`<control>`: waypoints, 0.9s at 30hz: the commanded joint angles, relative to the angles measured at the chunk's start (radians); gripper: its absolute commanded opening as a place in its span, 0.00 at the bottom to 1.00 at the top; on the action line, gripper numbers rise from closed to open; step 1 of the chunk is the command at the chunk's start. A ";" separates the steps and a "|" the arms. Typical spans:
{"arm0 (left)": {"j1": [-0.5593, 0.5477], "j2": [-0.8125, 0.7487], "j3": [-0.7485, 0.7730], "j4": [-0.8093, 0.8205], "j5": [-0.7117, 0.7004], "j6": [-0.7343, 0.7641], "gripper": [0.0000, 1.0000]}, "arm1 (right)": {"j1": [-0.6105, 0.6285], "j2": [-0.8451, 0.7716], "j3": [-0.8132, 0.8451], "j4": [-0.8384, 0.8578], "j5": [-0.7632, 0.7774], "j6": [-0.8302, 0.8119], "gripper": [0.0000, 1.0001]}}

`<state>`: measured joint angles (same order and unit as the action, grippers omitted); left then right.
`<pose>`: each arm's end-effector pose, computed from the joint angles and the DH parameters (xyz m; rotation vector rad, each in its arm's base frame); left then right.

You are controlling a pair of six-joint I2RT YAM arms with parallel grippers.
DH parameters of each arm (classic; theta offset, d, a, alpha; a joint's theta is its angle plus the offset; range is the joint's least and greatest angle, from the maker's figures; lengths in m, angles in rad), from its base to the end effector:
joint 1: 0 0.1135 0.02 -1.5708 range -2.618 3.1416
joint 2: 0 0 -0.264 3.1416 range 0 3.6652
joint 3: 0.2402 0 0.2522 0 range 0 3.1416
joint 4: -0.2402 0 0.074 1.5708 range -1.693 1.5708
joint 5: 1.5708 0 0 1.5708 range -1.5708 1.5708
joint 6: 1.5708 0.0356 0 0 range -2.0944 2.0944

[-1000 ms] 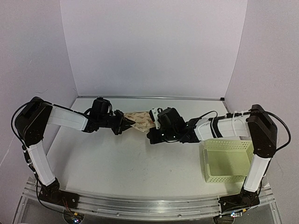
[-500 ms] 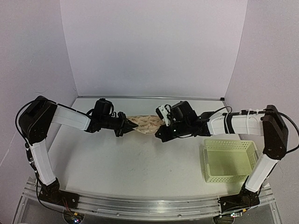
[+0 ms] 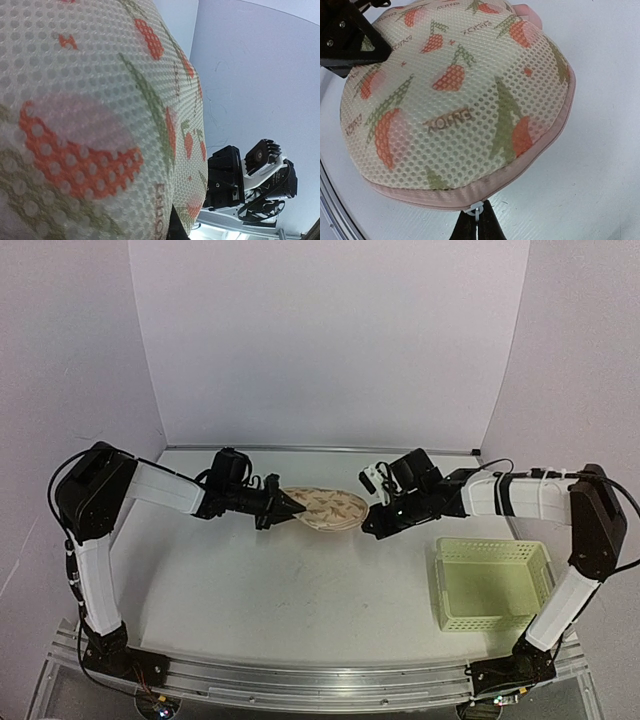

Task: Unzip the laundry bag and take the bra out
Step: Unzip the zipper of the laundry bag, then place the laundry bag at the center of the board.

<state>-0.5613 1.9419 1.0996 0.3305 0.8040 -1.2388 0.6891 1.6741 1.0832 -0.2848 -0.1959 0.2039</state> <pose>0.3331 -0.2398 0.1684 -0.2399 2.5207 -1.7759 0.2687 0.2303 0.2058 -0.6943 2.4311 0.6192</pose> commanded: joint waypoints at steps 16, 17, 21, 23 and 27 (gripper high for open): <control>0.006 0.199 0.438 -0.529 0.061 0.492 0.00 | 0.007 -0.170 -0.207 -0.006 -0.082 0.065 0.00; 0.006 0.210 0.460 -0.547 0.059 0.504 0.00 | 0.025 -0.172 -0.216 0.006 -0.079 0.082 0.00; 0.010 0.241 0.516 -0.590 0.048 0.520 0.04 | 0.102 -0.160 -0.236 0.070 -0.067 0.160 0.00; 0.018 0.242 0.527 -0.613 0.020 0.523 0.16 | 0.135 -0.145 -0.234 0.085 -0.030 0.195 0.00; 0.041 0.221 0.521 -0.652 -0.026 0.535 0.34 | 0.173 -0.100 -0.212 0.104 0.042 0.264 0.00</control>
<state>-0.5758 2.1891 1.5715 -0.2752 0.8665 -0.7494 0.8295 1.5486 0.8532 -0.2127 -0.2211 0.3725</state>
